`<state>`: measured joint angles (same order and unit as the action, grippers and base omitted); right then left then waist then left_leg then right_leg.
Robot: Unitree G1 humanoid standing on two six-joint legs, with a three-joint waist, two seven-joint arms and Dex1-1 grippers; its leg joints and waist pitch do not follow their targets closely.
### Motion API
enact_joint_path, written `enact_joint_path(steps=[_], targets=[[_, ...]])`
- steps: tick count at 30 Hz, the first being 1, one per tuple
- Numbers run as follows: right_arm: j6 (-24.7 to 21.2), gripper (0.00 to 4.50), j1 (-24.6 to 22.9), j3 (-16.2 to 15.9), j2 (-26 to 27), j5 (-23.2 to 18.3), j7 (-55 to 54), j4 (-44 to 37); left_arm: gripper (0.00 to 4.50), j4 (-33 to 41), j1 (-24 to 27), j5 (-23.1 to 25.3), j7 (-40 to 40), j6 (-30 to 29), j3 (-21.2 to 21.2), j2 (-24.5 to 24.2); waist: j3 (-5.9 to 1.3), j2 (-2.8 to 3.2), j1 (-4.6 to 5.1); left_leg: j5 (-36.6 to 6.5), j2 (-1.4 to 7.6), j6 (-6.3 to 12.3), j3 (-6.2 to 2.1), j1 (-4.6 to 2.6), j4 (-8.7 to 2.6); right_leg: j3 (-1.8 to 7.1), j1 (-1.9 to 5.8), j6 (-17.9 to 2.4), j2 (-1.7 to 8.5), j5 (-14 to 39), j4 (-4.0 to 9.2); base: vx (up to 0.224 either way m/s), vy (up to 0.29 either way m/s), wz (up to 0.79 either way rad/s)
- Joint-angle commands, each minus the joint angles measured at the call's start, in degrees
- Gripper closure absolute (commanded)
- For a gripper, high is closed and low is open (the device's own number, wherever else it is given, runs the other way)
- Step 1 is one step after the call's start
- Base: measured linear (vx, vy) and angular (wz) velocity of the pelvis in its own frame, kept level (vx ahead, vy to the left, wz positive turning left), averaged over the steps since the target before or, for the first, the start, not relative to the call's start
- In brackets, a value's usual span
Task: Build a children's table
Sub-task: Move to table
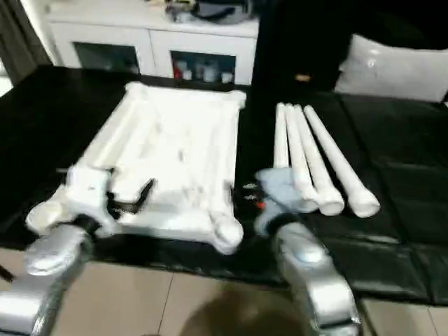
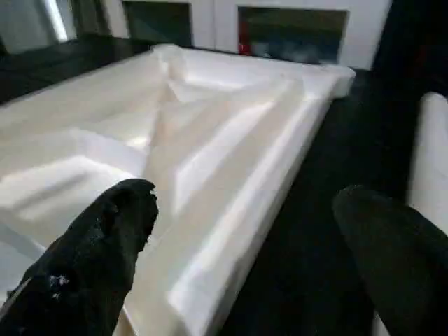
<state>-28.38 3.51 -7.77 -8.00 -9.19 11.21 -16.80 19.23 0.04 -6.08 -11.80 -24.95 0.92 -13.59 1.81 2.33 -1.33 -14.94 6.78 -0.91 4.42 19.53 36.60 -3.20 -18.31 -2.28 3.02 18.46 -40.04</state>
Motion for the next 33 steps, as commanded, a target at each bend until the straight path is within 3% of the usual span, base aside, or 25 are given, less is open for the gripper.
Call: enact_joint_path(steps=[1, 2, 3, 4, 5, 6, 7, 8, 9, 10, 11, 12, 13, 14, 15, 16, 17, 18, 19, 20, 21, 26, 27, 28, 33], targets=[[0.53, 0.0, -0.09, 1.42, -1.36, 0.38, 0.17, 0.35, 0.02, 0.39, -0.09, 0.05, -1.28, 0.27, 1.53, 0.44, -2.65, 0.56, 1.27, 4.07, 9.28, 26.69, -6.69, -6.76, -6.03, 1.73, -6.12, 3.3, 2.93, -1.75, 0.36, 0.078, -0.023, 0.08], [0.68, 0.0, -0.01, 1.75, -1.53, 0.36, 0.22, 0.34, 0.02, 0.36, 0.02, 0.06, -1.59, 0.32, 1.49, 0.28, -1.6, -0.9, 0.38, -2.57, 4.63, 21.61, -1.8, -2.64, -5.28, 3.32, -3.07, 1.36, 4.07, -4.64, 5.97, 0.078, -0.023, 0.08], [0.71, 0.0, -0.02, 1.87, -1.57, 0.33, 0.22, 0.3, 0.02, 0.3, 0.0, 0.05, -1.63, 0.34, 1.47, 0.25, -2.05, -2.64, -0.26, -6.51, 1.74, 17.93, 0.24, -0.59, -3.89, 5.23, -0.12, 0.17, 5.08, -1.51, 8.75, 0.058, -0.062, 0.13], [0.79, 0.0, -0.09, 2.1, -1.58, 0.34, 0.23, 0.21, 0.02, 0.13, -0.02, -0.02, -1.7, 0.45, 1.47, 0.11, -2.08, -3.04, -2.25, -4.29, -0.07, 12.59, 0.8, 3.37, 1.66, 9.92, 5.22, -3.94, 10.64, 8.89, 11.74, 0.069, -0.077, 0.01], [0.78, 0.0, -0.3, 2.12, -1.57, 0.29, 0.33, 0.01, 0.02, -0.05, -0.05, -0.08, -1.76, 0.59, 1.51, 0.03, -2.24, -2.1, -3.41, -0.14, 1.08, 7.81, -0.05, 4.73, 3.05, 10.04, 5.98, -7.57, 11.13, 12.85, 11.81, 0.069, -0.077, 0.01], [0.58, 0.0, -0.61, 1.95, -1.7, 0.27, 0.62, -0.38, 0.02, -0.28, -0.1, -0.2, -1.9, 0.73, 1.63, -0.04, -1.91, -1.62, -3.26, 2.84, 1.71, 5.34, -0.15, 5.48, 1.48, 7.72, 6.08, -10.22, 8.76, 12.73, 11.4, 0.072, -0.048, -0.13], [0.57, 0.0, -0.83, 1.77, -1.8, 0.38, 0.78, -0.67, 0.02, -0.41, -0.13, -0.27, -1.98, 0.84, 1.74, -0.11, -1.95, -0.16, -3.09, 1.79, 2.05, 2.11, 0.54, 2.88, -0.51, 8.22, 4.14, -10.62, 5.43, 13.94, 11.33, 0.06, -0.014, -0.08], [0.46, 0.0, -1.14, 1.64, -1.81, 0.33, 0.97, -1.04, 0.02, -0.56, -0.14, -0.35, -2.15, 0.98, 1.84, -0.16, -1.27, 0.87, -2.26, -4.13, 4.15, -3.58, 2.31, -2.11, -4.39, 6.31, 0.96, -8.29, 1.16, 15.26, 11.12, 0.06, -0.014, -0.08], [0.43, 0.0, -1.21, 1.6, -1.81, 0.35, 0.94, -1.12, 0.02, -0.59, -0.11, -0.41, -2.27, 1.07, 1.86, -0.15, -0.9, 1.21, -1.86, -8.82, 5.6, -4.82, 1.23, -2.59, -6.28, 5.47, 0.42, -5.99, -0.4, 13.43, 8.91, 0.052, 0.033, -0.37], [0.43, 0.0, -1.33, 1.54, -1.85, 0.41, 0.9, -1.25, 0.02, -0.64, -0.04, -0.49, -2.49, 1.2, 1.91, -0.13, -1.39, 1.95, -0.93, -18.31, 10.65, -6.5, -0.68, -8.47, -8.88, 3.36, -4.24, -3.34, -0.1, 9.34, 4.07, 0.079, 0.04, -0.6], [0.47, 0.0, -1.59, 1.56, -2.05, 0.42, 0.79, -1.52, 0.02, -0.69, 0.26, -0.45, -3.18, 1.52, 2.23, -0.24, -1.55, 1.98, -1.13, -21.26, 12.2, -5.57, -0.27, -9.25, -9.78, 2.34, -4.62, -2.14, 1.55, 3.58, 2.14, 0.079, 0.04, -0.6], [0.61, 0.0, -1.58, 1.49, -2.32, 0.64, 0.79, -1.59, 0.02, -0.72, 0.39, -0.39, -3.48, 1.76, 2.37, -0.3, -1.2, -0.41, -1.0, -19.32, 9.43, 1.71, -1.11, -5.66, -9.88, 1.98, -2.19, -1.42, 2.9, -3.38, 3.48, 0.092, -0.008, -0.54], [0.69, 0.0, -1.58, 1.46, -2.48, 0.76, 0.78, -1.63, 0.02, -0.73, 0.46, -0.36, -3.65, 1.89, 2.45, -0.34, -1.56, 0.37, -1.28, -15.51, 5.96, 3.98, 1.61, -3.69, -7.87, 3.17, -0.63, -2.62, 4.12, -8.01, 6.84, 0.078, -0.028, -0.24], [0.8, 0.0, -1.57, 1.43, -2.67, 0.91, 0.8, -1.68, 0.02, -0.74, 0.58, -0.3, -3.86, 2.11, 2.56, -0.41, -2.63, -1.45, -2.44, -3.98, 0.74, 6.55, 3.86, 1.89, -2.53, 7.4, 4.75, -5.85, 5.9, -22.06, 7.61, 0.078, -0.028, -0.24], [0.74, 0.0, -1.47, 1.61, -2.77, 0.94, 0.96, -1.67, 0.02, -0.77, 0.73, -0.21, -4.12, 2.56, 2.78, -0.63, -4.11, -1.79, -3.15, 1.25, 1.16, 6.59, 2.68, 4.03, -0.99, 9.01, 7.35, -6.63, 7.89, -31.15, 6.88, 0.097, -0.021, 0.02], [0.71, 0.0, -1.38, 1.73, -2.82, 0.94, 1.09, -1.61, 0.02, -0.8, 0.83, -0.18, -4.28, 2.88, 2.91, -0.77, -4.67, -1.99, -3.29, 9.05, 1.65, 4.58, 1.44, 5.57, -1.24, 7.89, 7.63, -5.45, 6.56, -50.2, 4.06, 0.095, -0.024, -0.08], [0.66, 0.0, -1.1, 2.01, -3.03, 0.9, 1.56, -1.38, 0.02, -0.54, 1.35, -0.79, -5.38, 3.91, 3.21, -1.18, -4.68, -1.64, -2.91, 16.62, 0.63, 1.2, 1.59, 5.54, -2.35, 5.57, 6.87, -1.9, 2.34, -66.22, 1.6, 0.095, -0.024, -0.08], [0.67, 0.0, -0.97, 2.03, -3.16, 0.92, 1.73, -1.3, 0.02, -0.49, 1.43, -0.74, -5.64, 4.03, 3.35, -1.44, -4.72, -0.81, -3.16, 20.01, 0.84, -0.18, 1.37, 4.52, -2.08, 4.91, 5.95, -0.37, 1.08, -69.62, 1.06, 0.081, -0.012, -0.02], [0.67, 0.0, -0.87, 2.04, -3.26, 0.94, 1.85, -1.25, 0.02, -0.46, 1.48, -0.66, -5.81, 4.08, 3.46, -1.64, -4.9, -0.16, -3.16, 24.39, 1.43, -0.45, 1.03, 3.19, -1.49, 4.43, 4.66, 0.79, 0.44, -70.7, 0.57, 0.068, 0.006, 0.12], [0.7, 0.0, -0.82, 1.97, -3.44, 1.02, 2.01, -1.29, 0.02, -0.43, 1.61, -0.5, -5.89, 4.06, 3.56, -1.89, -4.85, 0.31, -3.14, 33.71, 3.05, -1.35, 0.19, 0.23, -0.44, 3.99, 1.78, 1.74, -0.06, -61.4, 0.96, 0.068, 0.006, 0.12], [0.75, 0.0, -0.72, 1.93, -3.62, 1.1, 2.05, -1.26, 0.02, -0.88, 1.67, -0.41, -5.85, 4.36, 3.33, -1.98, -4.5, 0.09, -3.21, 33.75, 3.21, -1.89, 0.15, 0.31, -0.71, 4.09, 1.54, 1.6, 0.19, -58.03, 1.41, 0.0, 0.0, 0.0], [0.94, 0.0, -0.98, 1.51, -3.97, 1.25, 1.87, -1.12, 0.02, -1.34, 1.62, -0.25, -6.1, 4.95, 3.08, -1.64, -2.01, 0.17, -3.74, -1.47, 5.05, -8.99, 0.15, -0.1, -5.15, 4.52, 0.94, -2.6, 3.48, -18.47, 6.08, -0.046, 0.0, 0.01], [0.83, 0.0, -1.25, 1.26, -3.88, 1.47, 1.89, -1.41, 0.02, -1.49, 1.57, -0.23, -6.05, 5.3, 3.16, -1.53, -2.01, 0.17, -3.74, -1.47, 5.05, -8.99, 0.15, -0.1, -5.15, 4.52, 0.94, -2.6, 3.48, -18.47, 6.08, -0.103, -0.008, 0.0], [0.77, 0.0, -1.43, 1.15, -3.73, 1.7, 1.97, -1.58, 0.02, -1.77, 1.45, -0.16, -5.98, 5.6, 3.33, -1.47, -1.39, 0.02, -3.37, -9.73, 5.02, -7.76, 0.45, -0.43, -6.26, 4.91, 0.92, -3.44, 3.86, -6.28, 7.4, -0.106, -0.011, 0.04], [0.67, 0.0, -1.42, 0.84, -3.8, 2.84, 1.37, -0.81, 0.02, -2.37, 1.18, 0.14, -6.16, 6.28, 4.13, -1.65, -1.07, -0.19, -2.91, -11.07, 5.19, -4.79, 1.27, -0.2, -6.94, 5.64, 0.25, -4.19, 4.48, 7.08, 8.81, -0.086, -0.016, 0.01]])
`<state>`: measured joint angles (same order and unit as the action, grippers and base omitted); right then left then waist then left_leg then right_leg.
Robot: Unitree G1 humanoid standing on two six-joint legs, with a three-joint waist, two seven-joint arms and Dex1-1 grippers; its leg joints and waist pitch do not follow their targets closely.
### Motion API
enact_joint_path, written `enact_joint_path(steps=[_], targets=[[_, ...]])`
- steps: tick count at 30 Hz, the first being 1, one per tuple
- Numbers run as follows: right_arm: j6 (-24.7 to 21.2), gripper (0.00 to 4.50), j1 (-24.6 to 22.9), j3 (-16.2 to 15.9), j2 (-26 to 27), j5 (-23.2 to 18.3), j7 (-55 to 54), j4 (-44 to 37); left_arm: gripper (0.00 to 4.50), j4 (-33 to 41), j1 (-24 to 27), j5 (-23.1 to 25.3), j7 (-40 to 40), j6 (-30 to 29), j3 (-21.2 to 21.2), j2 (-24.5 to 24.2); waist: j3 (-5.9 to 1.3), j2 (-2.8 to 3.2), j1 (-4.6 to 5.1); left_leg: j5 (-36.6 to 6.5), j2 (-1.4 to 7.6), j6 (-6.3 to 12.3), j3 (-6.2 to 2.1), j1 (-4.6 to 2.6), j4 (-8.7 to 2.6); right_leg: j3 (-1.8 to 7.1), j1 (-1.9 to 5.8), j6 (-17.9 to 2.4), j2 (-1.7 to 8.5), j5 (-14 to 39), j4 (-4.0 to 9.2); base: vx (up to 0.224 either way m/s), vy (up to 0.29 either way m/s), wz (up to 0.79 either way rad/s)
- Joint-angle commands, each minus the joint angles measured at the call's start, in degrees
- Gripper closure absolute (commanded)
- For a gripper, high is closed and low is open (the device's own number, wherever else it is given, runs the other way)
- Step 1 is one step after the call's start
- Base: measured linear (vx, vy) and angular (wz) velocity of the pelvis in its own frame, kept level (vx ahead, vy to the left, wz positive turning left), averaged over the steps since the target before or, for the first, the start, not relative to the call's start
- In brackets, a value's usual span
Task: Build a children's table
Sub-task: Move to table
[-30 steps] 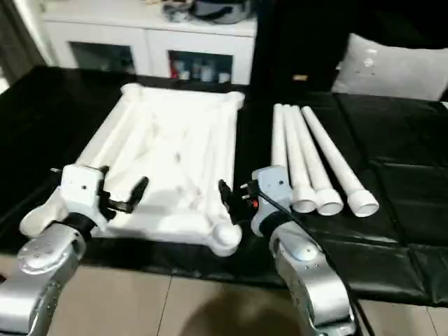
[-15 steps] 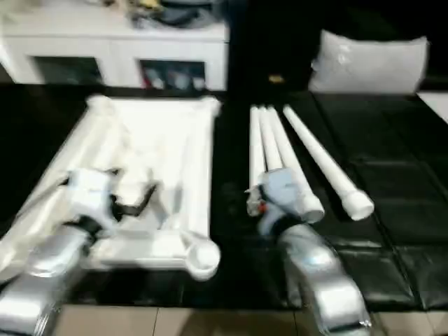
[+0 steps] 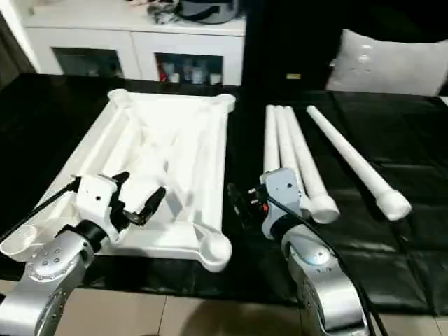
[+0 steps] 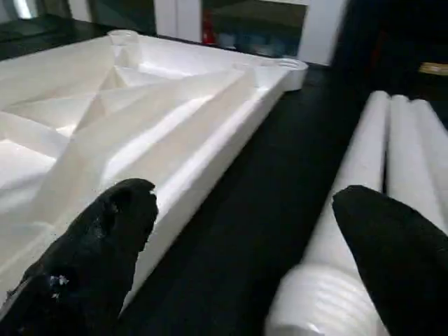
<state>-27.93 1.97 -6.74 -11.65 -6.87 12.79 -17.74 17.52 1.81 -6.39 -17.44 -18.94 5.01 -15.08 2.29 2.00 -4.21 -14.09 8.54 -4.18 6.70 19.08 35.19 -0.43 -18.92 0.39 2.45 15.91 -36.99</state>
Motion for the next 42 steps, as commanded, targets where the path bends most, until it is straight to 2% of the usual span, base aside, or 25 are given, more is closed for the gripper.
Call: enact_joint_path(steps=[1, 2, 4, 5, 6, 8, 9, 10, 11, 13, 14, 16, 17, 19, 22, 26, 33, 37, 38, 39, 42], targets=[[0.2, 0.0, 0.08, -0.09, -0.14, 0.25, -0.25, -0.05, 0.02, -0.85, -0.84, 0.42, -0.56, 0.28, 0.02, -0.05, -1.6, 0.61, 0.11, -11.65, 3.43, -1.51, -0.97, 0.3, -5.45, 2.9, 0.66, -7.21, 4.97, 8.91, 5.69, 0.0, 0.0, 0.0], [0.2, 0.0, 0.06, -0.06, -0.14, 0.16, -0.26, -0.16, 0.02, -0.95, -0.96, 0.42, -0.58, 0.29, -0.01, -0.02, -1.59, 0.2, 0.34, -11.1, 3.35, -1.29, -0.9, 0.51, -5.4, 2.88, 0.7, -7.39, 4.81, 7.96, 5.7, 0.0, 0.0, 0.0], [0.23, 0.0, 0.07, 0.07, -0.18, 0.05, -0.27, -0.17, 0.02, -1.44, -1.29, 0.55, -0.61, 0.57, 0.07, 0.04, -1.73, 0.34, 0.42, -9.68, 3.33, -1.17, -0.97, 0.72, -5.31, 2.81, 0.79, -7.71, 4.8, 5.95, 5.49, 0.0, 0.0, 0.0], [0.36, 0.0, 0.02, 0.08, -0.15, 0.22, -0.39, 0.01, 0.02, -1.72, -1.44, 0.73, -0.6, 0.8, 0.23, 0.02, -2.01, 0.41, 0.58, -7.3, 3.33, -0.86, -0.98, 0.89, -5.05, 2.68, 0.88, -8.28, 4.71, 1.05, 5.12, 0.0, 0.0, 0.0], [0.4, 0.0, 0.0, 0.09, -0.14, 0.27, -0.41, 0.05, 0.02, -1.79, -1.47, 0.78, -0.6, 0.87, 0.28, 0.01, -2.08, 0.42, 0.6, -6.4, 3.28, -0.79, -0.94, 0.96, -4.92, 2.62, 0.9, -8.48, 4.62, -0.69, 4.99, 0.0, 0.0, 0.0], [0.48, 0.0, 0.09, 0.23, 0.1, 0.56, -0.35, 0.34, 0.02, -1.85, -1.6, 0.85, -0.44, 0.98, 0.51, 0.11, -2.63, 0.38, 0.59, -1.2, 3.09, -0.41, -0.87, 1.25, -4.31, 2.4, 1.18, -8.79, 4.41, -9.64, 4.24, 0.0, 0.0, 0.0], [0.48, 0.0, 0.09, 0.23, 0.1, 0.56, -0.35, 0.34, 0.02, -1.85, -1.6, 0.85, -0.44, 0.98, 0.51, 0.11, -2.63, 0.38, 0.59, -1.2, 3.09, -0.41, -0.87, 1.25, -4.31, 2.4, 1.18, -8.79, 4.41, -9.64, 4.24, 0.0, 0.0, 0.0], [0.42, 0.0, 0.22, 0.1, 0.39, 0.69, -0.39, 0.33, 0.02, -1.93, -1.61, 0.88, -0.4, 1.12, 0.57, 0.11, -3.06, 0.18, 0.51, 3.24, 2.86, -0.12, -0.77, 1.51, -3.8, 2.25, 1.38, -8.69, 4.16, -17.31, 3.61, 0.0, 0.0, 0.0], [0.37, 0.0, 0.27, 0.09, 0.43, 0.67, -0.36, 0.3, 0.02, -1.96, -1.64, 0.97, -0.37, 1.14, 0.62, 0.19, -2.85, -0.03, 0.55, 2.45, 2.78, -0.09, -0.69, 1.62, -3.94, 2.06, 1.31, -8.68, 4.05, -18.21, 3.66, 0.0, 0.0, 0.0], [0.3, 0.0, 0.38, -0.03, 0.52, 0.7, -0.34, 0.29, 0.02, -2.01, -1.64, 1.12, -0.3, 1.24, 0.66, 0.31, -2.64, 0.11, 0.54, 0.37, 2.87, -0.29, -0.7, 1.58, -4.14, 2.0, 1.21, -8.79, 4.14, -15.8, 3.85, 0.0, 0.0, 0.0], [0.31, 0.0, 0.38, -0.2, 0.53, 0.73, -0.27, 0.36, 0.02, -1.96, -1.47, 1.16, -0.25, 1.33, 0.64, 0.39, -2.47, -0.05, 0.63, -1.39, 3.0, -0.39, -0.66, 1.6, -4.33, 2.1, 1.25, -8.95, 4.25, -12.97, 4.05, 0.0, 0.0, 0.0], [0.3, 0.0, 0.38, -0.28, 0.47, 0.75, -0.19, 0.37, 0.02, -1.9, -1.33, 1.21, -0.2, 1.38, 0.65, 0.43, -2.3, -0.06, 0.64, -2.46, 3.11, -0.29, -0.69, 1.58, -4.49, 2.12, 1.18, -8.95, 4.36, -10.45, 4.23, 0.0, 0.0, 0.0], [0.28, 0.0, 0.42, -0.23, 0.38, 0.69, 0.0, 0.46, 0.02, -1.85, -1.13, 1.31, -0.09, 1.5, 0.67, 0.54, -2.19, -0.36, 0.63, -2.86, 3.15, -0.07, -0.63, 1.59, -4.54, 2.2, 1.15, -8.94, 4.43, -8.92, 4.38, 0.0, 0.0, 0.0], [0.33, 0.0, 0.6, -0.22, 0.25, 0.74, 0.2, 0.8, 0.02, -1.78, -0.91, 1.38, 0.11, 1.57, 0.62, 0.62, -2.16, -0.36, 0.57, -3.26, 3.23, 0.09, -0.6, 1.5, -4.6, 2.23, 1.05, -9.02, 4.52, -7.27, 4.48, 0.0, 0.0, 0.0], [0.3, 0.0, 0.9, -0.19, 0.2, 0.89, 0.46, 1.19, 0.02, -1.69, -0.75, 1.47, 0.36, 1.58, 0.56, 0.71, -1.9, -0.67, 0.67, -5.02, 3.34, 0.17, -0.57, 1.44, -4.86, 2.28, 0.8, -8.93, 4.56, -2.66, 4.86, 0.0, 0.0, 0.0], [0.21, 0.0, 1.23, -0.28, 0.2, 1.0, 0.55, 1.49, 0.02, -1.67, -0.53, 1.65, 0.68, 1.65, 0.36, 0.84, -1.75, -0.69, 0.67, -5.84, 3.4, 0.15, -0.58, 1.48, -5.01, 2.38, 0.56, -8.76, 4.66, 0.05, 5.08, 0.0, 0.0, 0.0], [0.27, 0.0, 1.61, -0.14, 0.14, 1.07, 0.61, 1.99, 0.02, -1.89, -0.61, 1.62, 0.86, 1.82, 0.18, 0.81, -1.94, -0.7, 0.63, -3.07, 3.3, 0.32, -0.61, 1.63, -4.78, 2.31, 0.7, -8.82, 4.57, -4.68, 4.71, 0.0, 0.0, 0.0], [0.34, 0.0, 1.66, 0.15, 0.34, 1.07, 0.49, 2.22, 0.02, -2.34, -0.83, 2.05, 0.66, 2.5, 0.19, 0.81, -1.88, -0.48, 0.67, -3.99, 3.32, 0.05, -0.59, 1.56, -4.84, 2.3, 0.68, -9.14, 4.57, -4.21, 4.78, 0.0, 0.0, 0.0], [0.34, 0.0, 1.64, 0.15, 0.36, 1.08, 0.47, 2.2, 0.02, -2.39, -0.87, 2.1, 0.6, 2.59, 0.21, 0.83, -1.86, -0.58, 0.69, -4.12, 3.35, 0.0, -0.59, 1.55, -4.87, 2.3, 0.68, -9.08, 4.56, -4.19, 4.83, 0.0, 0.0, 0.0], [0.33, 0.0, 1.58, 0.15, 0.36, 1.11, 0.44, 2.14, 0.02, -2.44, -0.93, 2.11, 0.5, 2.65, 0.25, 0.84, -1.88, -0.35, 0.65, -4.22, 3.35, -0.09, -0.63, 1.51, -4.87, 2.3, 0.66, -9.08, 4.54, -4.21, 4.78, 0.0, 0.0, 0.0], [0.38, 0.0, 1.48, 0.18, 0.37, 1.19, 0.34, 2.12, 0.02, -2.6, -1.11, 2.18, 0.35, 2.7, 0.35, 0.78, -1.88, -0.42, 0.71, -4.47, 3.34, -0.28, -0.61, 1.51, -4.89, 2.3, 0.67, -9.03, 4.52, -4.48, 4.83, 0.0, 0.0, 0.0]])
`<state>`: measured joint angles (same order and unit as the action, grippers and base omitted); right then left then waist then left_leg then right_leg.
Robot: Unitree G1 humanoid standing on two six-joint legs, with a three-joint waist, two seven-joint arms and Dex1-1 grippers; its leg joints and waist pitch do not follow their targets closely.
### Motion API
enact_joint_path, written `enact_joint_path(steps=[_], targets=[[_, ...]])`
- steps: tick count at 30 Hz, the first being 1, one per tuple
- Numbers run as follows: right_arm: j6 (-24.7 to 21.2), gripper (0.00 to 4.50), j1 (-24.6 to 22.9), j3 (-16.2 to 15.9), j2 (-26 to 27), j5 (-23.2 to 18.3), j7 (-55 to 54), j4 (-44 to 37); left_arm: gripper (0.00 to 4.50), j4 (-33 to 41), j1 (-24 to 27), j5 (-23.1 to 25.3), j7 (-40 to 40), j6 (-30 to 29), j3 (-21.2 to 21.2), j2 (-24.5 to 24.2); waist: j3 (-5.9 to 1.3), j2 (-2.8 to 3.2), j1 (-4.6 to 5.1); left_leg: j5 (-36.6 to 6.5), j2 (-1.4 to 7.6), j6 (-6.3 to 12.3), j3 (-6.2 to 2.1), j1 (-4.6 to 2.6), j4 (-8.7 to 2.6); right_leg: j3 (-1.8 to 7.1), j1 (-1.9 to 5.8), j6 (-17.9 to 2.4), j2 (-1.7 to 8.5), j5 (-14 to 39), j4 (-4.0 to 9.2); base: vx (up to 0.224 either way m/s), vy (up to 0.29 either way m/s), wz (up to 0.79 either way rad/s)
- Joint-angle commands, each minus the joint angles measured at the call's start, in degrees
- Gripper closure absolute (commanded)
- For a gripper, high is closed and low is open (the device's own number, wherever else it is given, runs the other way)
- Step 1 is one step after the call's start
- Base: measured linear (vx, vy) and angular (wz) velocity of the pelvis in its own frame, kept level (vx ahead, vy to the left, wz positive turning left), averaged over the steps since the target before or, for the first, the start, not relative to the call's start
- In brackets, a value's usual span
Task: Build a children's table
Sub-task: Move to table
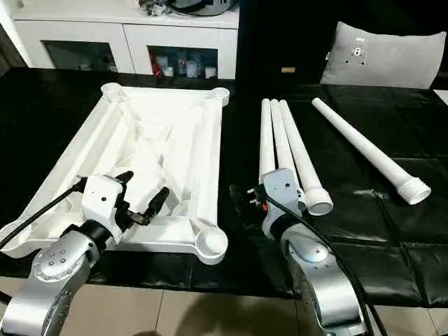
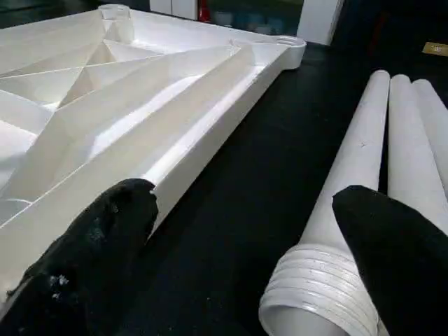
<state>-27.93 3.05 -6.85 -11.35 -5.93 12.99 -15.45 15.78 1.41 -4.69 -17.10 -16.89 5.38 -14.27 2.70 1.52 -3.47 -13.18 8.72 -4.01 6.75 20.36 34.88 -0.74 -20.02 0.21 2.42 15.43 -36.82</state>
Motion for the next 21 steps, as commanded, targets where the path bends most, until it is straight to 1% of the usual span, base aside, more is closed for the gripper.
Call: enact_joint_path(steps=[1, 2, 3, 4, 6, 7, 14, 21], targets=[[0.4, 0.0, 0.38, 0.3, 0.07, 0.25, 0.12, -0.15, 0.02, -0.89, -0.72, 0.5, 0.0, 0.66, 0.0, -0.04, -2.27, 0.16, -0.01, -5.52, 3.16, -0.56, -0.67, 0.25, -4.61, 2.62, 1.77, -8.9, 4.56, -4.07, 4.66, 0.0, 0.0, 0.0], [0.54, 0.0, 0.21, 0.32, 0.04, 0.39, -0.02, -0.08, 0.02, -1.11, -0.83, 0.53, -0.07, 0.72, 0.07, -0.08, -2.28, 0.29, -0.02, -5.78, 3.16, -0.71, -0.71, 0.22, -4.62, 2.62, 1.79, -8.83, 4.56, -3.92, 4.67, 0.0, 0.0, 0.0], [0.54, 0.0, 0.17, 0.33, 0.04, 0.4, -0.05, -0.11, 0.02, -1.16, -0.85, 0.55, -0.08, 0.73, 0.07, -0.08, -2.29, 0.22, 0.0, -5.74, 3.16, -0.74, -0.69, 0.21, -4.61, 2.63, 1.79, -8.81, 4.55, -4.07, 4.68, 0.0, 0.0, 0.0], [0.54, 0.0, 0.09, 0.32, 0.07, 0.42, -0.11, -0.17, 0.02, -1.29, -0.91, 0.57, -0.11, 0.75, 0.07, -0.11, -2.29, 0.31, -0.02, -5.73, 3.16, -0.82, -0.73, 0.23, -4.63, 2.63, 1.79, -8.83, 4.54, -4.31, 4.64, 0.0, 0.0, 0.0], [0.51, 0.0, 0.07, 0.31, 0.1, 0.44, -0.15, -0.21, 0.02, -1.39, -0.98, 0.57, -0.13, 0.78, 0.06, -0.11, -2.29, 0.29, 0.02, -5.97, 3.17, -0.93, -0.73, 0.22, -4.66, 2.63, 1.85, -8.86, 4.58, -4.22, 4.66, 0.0, 0.0, 0.0], [0.49, 0.0, -0.01, 0.35, 0.14, 0.46, -0.25, -0.28, 0.02, -1.62, -1.16, 0.62, -0.17, 0.74, 0.06, -0.14, -2.3, 0.44, 0.02, -6.09, 3.21, -1.03, -0.77, 0.15, -4.68, 2.6, 1.76, -8.9, 4.53, -4.32, 4.64, 0.0, 0.0, 0.0], [0.7, 0.0, -0.15, 0.49, 0.18, 0.63, -0.55, -0.52, 0.02, -2.07, -1.5, 0.84, -0.2, 0.96, 0.12, -0.18, -2.34, 0.42, 0.03, -5.37, 3.16, -1.18, -0.75, 0.23, -4.61, 2.61, 1.94, -9.02, 4.57, -6.3, 4.55, 0.0, 0.0, 0.0], [0.82, 0.0, 0.17, 0.2, 0.07, 0.79, -0.42, -0.18, 0.02, -2.67, -1.75, 1.17, 0.02, 1.44, 0.09, -0.24, -2.31, 0.24, 0.02, -5.54, 3.17, -0.99, -0.73, 0.19, -4.68, 2.61, 1.93, -9.0, 4.54, -5.49, 4.6, 0.0, 0.0, 0.0]])
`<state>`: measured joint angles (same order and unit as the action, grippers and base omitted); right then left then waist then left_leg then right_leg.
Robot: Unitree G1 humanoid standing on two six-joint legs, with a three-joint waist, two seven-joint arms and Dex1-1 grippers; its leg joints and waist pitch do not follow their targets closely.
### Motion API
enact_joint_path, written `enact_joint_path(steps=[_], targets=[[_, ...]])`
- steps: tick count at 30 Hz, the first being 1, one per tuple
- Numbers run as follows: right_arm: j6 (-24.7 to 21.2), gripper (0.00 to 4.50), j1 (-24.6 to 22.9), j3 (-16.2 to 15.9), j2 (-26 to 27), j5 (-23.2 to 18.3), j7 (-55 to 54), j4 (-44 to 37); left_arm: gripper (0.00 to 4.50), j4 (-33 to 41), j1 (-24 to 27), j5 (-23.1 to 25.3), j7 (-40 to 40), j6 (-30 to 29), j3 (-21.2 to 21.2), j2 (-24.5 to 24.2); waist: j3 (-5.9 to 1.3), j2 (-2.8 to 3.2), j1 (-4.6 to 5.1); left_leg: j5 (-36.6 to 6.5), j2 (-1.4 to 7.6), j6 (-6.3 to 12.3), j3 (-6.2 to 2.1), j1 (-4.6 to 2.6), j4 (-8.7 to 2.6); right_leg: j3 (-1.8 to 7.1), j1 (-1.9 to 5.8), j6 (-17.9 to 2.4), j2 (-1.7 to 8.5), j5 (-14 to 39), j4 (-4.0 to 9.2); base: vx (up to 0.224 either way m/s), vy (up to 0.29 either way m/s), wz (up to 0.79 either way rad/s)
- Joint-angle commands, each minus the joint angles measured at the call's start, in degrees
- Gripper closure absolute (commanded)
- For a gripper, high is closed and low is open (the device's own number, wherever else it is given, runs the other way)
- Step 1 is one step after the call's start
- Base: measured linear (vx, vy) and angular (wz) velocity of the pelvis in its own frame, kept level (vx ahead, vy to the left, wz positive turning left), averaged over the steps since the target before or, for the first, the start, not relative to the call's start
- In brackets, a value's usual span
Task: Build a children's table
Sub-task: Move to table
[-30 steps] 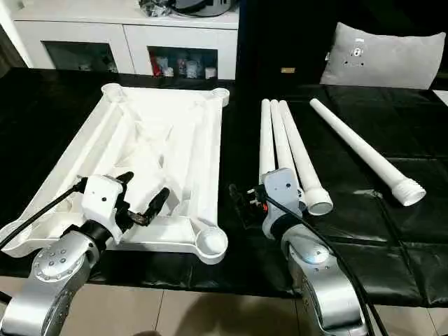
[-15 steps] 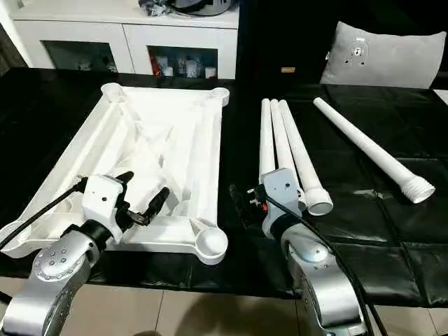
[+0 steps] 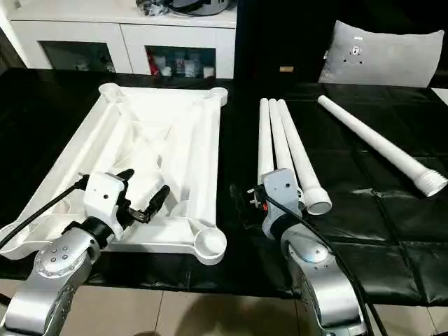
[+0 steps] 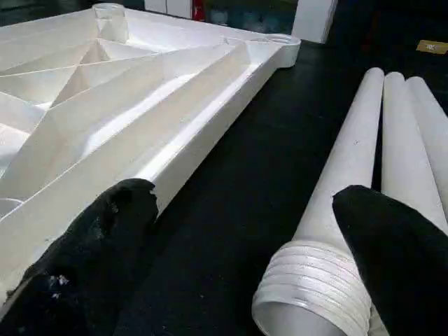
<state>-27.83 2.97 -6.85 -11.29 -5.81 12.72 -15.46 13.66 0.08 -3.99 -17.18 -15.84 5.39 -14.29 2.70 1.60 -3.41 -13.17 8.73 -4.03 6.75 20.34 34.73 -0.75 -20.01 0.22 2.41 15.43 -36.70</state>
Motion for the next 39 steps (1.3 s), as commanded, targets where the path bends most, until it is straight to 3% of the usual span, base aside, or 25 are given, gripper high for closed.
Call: enact_joint_path(steps=[1, 7, 8, 11, 12, 15, 16, 17, 18, 19, 20, 21, 22, 23, 24, 26, 27, 28, 29, 31, 32, 35, 39], targets=[[0.71, 0.0, 0.36, 0.12, 0.04, 0.72, -0.16, -0.09, 0.02, -0.62, -0.43, 0.49, 0.09, 0.44, 0.02, -0.26, -2.34, 0.13, -0.06, -5.25, 3.16, -0.91, -0.72, 0.23, -4.51, 2.61, 1.93, -8.96, 4.56, -5.73, 4.46, 0.0, 0.0, 0.0], [0.87, 0.0, 1.22, -0.02, 0.29, 0.82, -0.25, 0.89, 0.02, -1.33, -0.27, 0.88, 0.24, 1.08, -0.5, -0.43, -2.32, -0.08, -0.03, -4.67, 3.14, -0.59, -0.66, 0.25, -4.49, 2.61, 1.96, -8.94, 4.56, -5.77, 4.47, 0.0, 0.0, 0.0], [0.61, 0.0, 1.76, 0.12, 0.39, 0.69, -0.26, 1.15, 0.02, -0.99, -0.18, 1.18, 0.64, 0.94, -0.65, -0.47, -2.31, -0.83, -0.02, -4.27, 3.11, -0.09, -0.57, 0.3, -4.52, 2.62, 2.06, -8.91, 4.63, -5.19, 4.47, 0.0, 0.0, 0.0], [0.26, 0.0, 2.08, 0.11, 0.45, 0.21, 0.22, 0.95, 0.02, 0.57, 0.14, 1.18, 1.46, 0.11, -1.1, -0.17, -2.29, -0.49, -0.02, -3.61, 3.24, 0.1, -0.59, 0.21, -4.49, 2.57, 1.82, -9.06, 4.6, -5.1, 4.43, 0.0, 0.0, 0.0], [0.78, 0.0, 2.19, -0.58, 0.22, 0.38, 1.07, 1.62, 0.02, 1.11, 0.38, 1.13, 1.76, -0.19, -1.54, -0.14, -2.36, -1.05, -0.16, -2.71, 3.2, 0.39, -0.55, 0.34, -4.43, 2.57, 2.07, -9.13, 4.64, -6.55, 4.25, 0.0, 0.0, 0.0], [1.37, 0.0, 1.9, -0.98, 0.04, 1.01, 1.4, 2.64, 0.02, 1.14, 0.71, 1.35, 1.76, -0.14, -2.02, -0.64, -2.28, -0.96, -0.2, -2.42, 3.23, 0.5, -0.5, 0.29, -4.42, 2.53, 1.91, -9.43, 4.69, -6.98, 4.27, 0.0, 0.0, 0.0], [1.25, 0.0, 1.83, -0.92, 0.19, 0.98, 1.31, 2.55, 0.02, 0.99, 0.66, 1.29, 1.71, -0.12, -2.34, -0.85, -2.32, -0.49, -0.24, -2.46, 3.24, 0.21, -0.56, 0.2, -4.41, 2.52, 1.86, -9.62, 4.68, -7.19, 4.2, 0.0, 0.0, 0.0], [1.21, 0.0, 1.83, -0.92, 0.34, 0.98, 1.24, 2.54, 0.02, 0.75, 0.6, 1.21, 1.66, 0.04, -2.58, -1.0, -2.32, -0.72, -0.16, -2.37, 3.26, 0.18, -0.52, 0.18, -4.39, 2.51, 1.89, -9.57, 4.58, -7.71, 4.26, 0.0, 0.0, 0.0], [1.32, 0.0, 1.55, -1.11, 0.42, 1.15, 1.14, 2.37, 0.02, 0.12, 0.47, 1.12, 1.55, 0.41, -2.76, -1.2, -2.38, 0.49, -0.24, -2.43, 3.24, -0.35, -0.72, 0.09, -4.36, 2.47, 1.8, -9.69, 4.62, -8.69, 4.04, 0.0, 0.0, 0.0], [1.42, 0.0, 1.02, -1.25, 0.28, 1.32, 1.1, 1.87, 0.02, -0.51, 0.2, 1.1, 1.5, 0.64, -2.72, -1.28, -2.38, 0.05, 0.01, -2.84, 3.29, -0.73, -0.64, 0.03, -4.33, 2.46, 1.89, -9.62, 4.47, -9.88, 4.18, 0.0, 0.0, 0.0], [1.43, 0.0, 0.99, -1.26, 0.27, 1.33, 1.1, 1.84, 0.02, -0.54, 0.18, 1.1, 1.5, 0.65, -2.72, -1.28, -2.46, 0.19, -0.07, -2.55, 3.21, -0.96, -0.63, 0.01, -4.29, 2.44, 2.02, -9.64, 4.45, -11.38, 4.11, 0.0, 0.0, 0.0], [1.46, 0.0, 0.35, -1.18, 0.14, 1.57, 0.83, 1.29, 0.02, -1.35, -0.4, 1.07, 1.31, 0.85, -2.42, -1.24, -2.58, 2.69, -0.29, -2.59, 3.12, -1.81, -0.98, -0.12, -4.13, 2.37, 1.86, -9.76, 4.6, -12.4, 3.59, 0.0, 0.0, 0.0], [1.2, 0.0, -0.72, -0.91, -0.02, 2.1, 0.07, 0.19, 0.02, -2.59, -1.52, 0.94, 0.77, 1.08, -1.77, -1.07, -2.78, 1.9, 0.0, -1.96, 3.16, -1.67, -0.71, -0.37, -3.9, 2.32, 1.86, -9.42, 4.36, -14.19, 4.11, 0.0, 0.0, 0.0], [0.82, 0.0, -1.43, -0.66, -0.08, 2.33, -0.36, -0.85, 0.02, -3.05, -2.09, 0.87, 0.33, 1.18, -1.37, -0.96, -2.4, 1.81, 0.11, -2.8, 3.33, -1.97, -0.85, -0.22, -4.2, 2.36, 1.77, -9.3, 4.29, -14.24, 4.03, 0.0, 0.0, 0.0], [0.45, 0.0, -2.0, -0.45, -0.06, 2.4, -0.66, -1.77, 0.02, -3.27, -2.4, 0.82, 0.05, 1.24, -1.11, -0.86, -2.73, 0.91, 0.13, -1.61, 2.91, -1.71, -0.72, 0.26, -4.1, 2.37, 2.67, -9.04, 4.26, -16.33, 3.77, 0.0, 0.0, 0.0], [-0.88, 0.0, -3.33, 0.49, 0.45, 1.13, -0.68, -4.23, 0.02, -3.08, -2.22, 0.79, 0.4, 1.14, -0.94, -0.23, -2.39, -0.15, 0.36, -2.89, 2.85, -0.6, -0.34, 0.32, -4.32, 2.44, 2.53, -8.82, 4.3, -11.8, 4.39, 0.0, 0.0, 0.0], [-0.88, 0.0, -3.33, 0.49, 0.45, 1.13, -0.68, -4.23, 0.02, -3.08, -2.22, 0.79, 0.4, 1.14, -0.94, -0.23, -2.4, 0.51, 0.21, -3.26, 2.88, -0.47, -0.46, 0.38, -4.37, 2.45, 2.52, -8.97, 4.53, -9.67, 4.22, 0.0, 0.0, 0.0], [-0.86, 0.0, -4.11, 0.77, 0.3, 0.25, 0.15, -4.9, 0.02, -2.4, -1.28, 0.97, 1.45, 1.09, -1.1, 0.44, -2.32, -1.03, 0.52, -3.8, 3.06, 0.31, -0.15, 0.32, -4.42, 2.55, 2.43, -8.84, 4.52, -6.27, 4.87, 0.0, 0.0, 0.0], [-0.74, 0.0, -4.41, 0.81, 0.14, 0.0, 0.5, -5.02, 0.02, -2.01, -0.78, 1.11, 1.96, 1.09, -1.19, 0.71, -2.32, -0.34, 0.43, -3.15, 3.1, 0.4, -0.41, 0.62, -4.49, 2.61, 2.68, -9.03, 4.78, -5.71, 4.41, 0.0, 0.0, 0.0], [0.67, 0.0, -5.03, 1.17, 0.13, -1.75, 2.14, -5.16, 0.02, 2.3, 2.69, 0.16, 3.31, 0.04, -1.85, 1.85, -2.37, -1.54, 0.8, -2.21, 3.46, 1.45, -0.24, 0.58, -4.51, 2.52, 2.49, -9.27, 4.87, -5.72, 4.65, 0.0, 0.0, 0.0], [1.38, 0.0, -4.98, 1.39, 0.38, -2.63, 2.74, -5.14, 0.02, 4.55, 4.35, -0.68, 3.88, -0.2, -2.48, 2.43, -2.28, -1.21, 0.91, -2.57, 3.59, 1.84, -0.37, 0.58, -4.54, 2.47, 2.35, -9.75, 5.0, -5.67, 4.49, 0.0, 0.0, 0.0], [2.27, 0.0, -4.21, 1.76, 1.05, -3.43, 3.06, -4.63, 0.02, 7.69, 6.48, -2.03, 4.26, -0.4, -3.62, 2.93, -2.02, -2.35, 1.07, -3.51, 3.69, 2.43, -0.28, 0.31, -4.68, 2.35, 1.89, -10.44, 4.65, -4.82, 4.77, 0.0, 0.0, 0.0], [2.61, 0.0, -3.44, 1.8, 1.9, -3.43, 2.69, -4.29, 0.02, 8.66, 7.0, -2.36, 4.17, -0.69, -4.41, 2.81, -1.81, -2.39, 0.61, -4.54, 3.7, 1.97, -0.26, 0.12, -4.83, 2.4, 1.6, -10.04, 4.62, -3.07, 4.79, 0.0, 0.0, 0.0]])
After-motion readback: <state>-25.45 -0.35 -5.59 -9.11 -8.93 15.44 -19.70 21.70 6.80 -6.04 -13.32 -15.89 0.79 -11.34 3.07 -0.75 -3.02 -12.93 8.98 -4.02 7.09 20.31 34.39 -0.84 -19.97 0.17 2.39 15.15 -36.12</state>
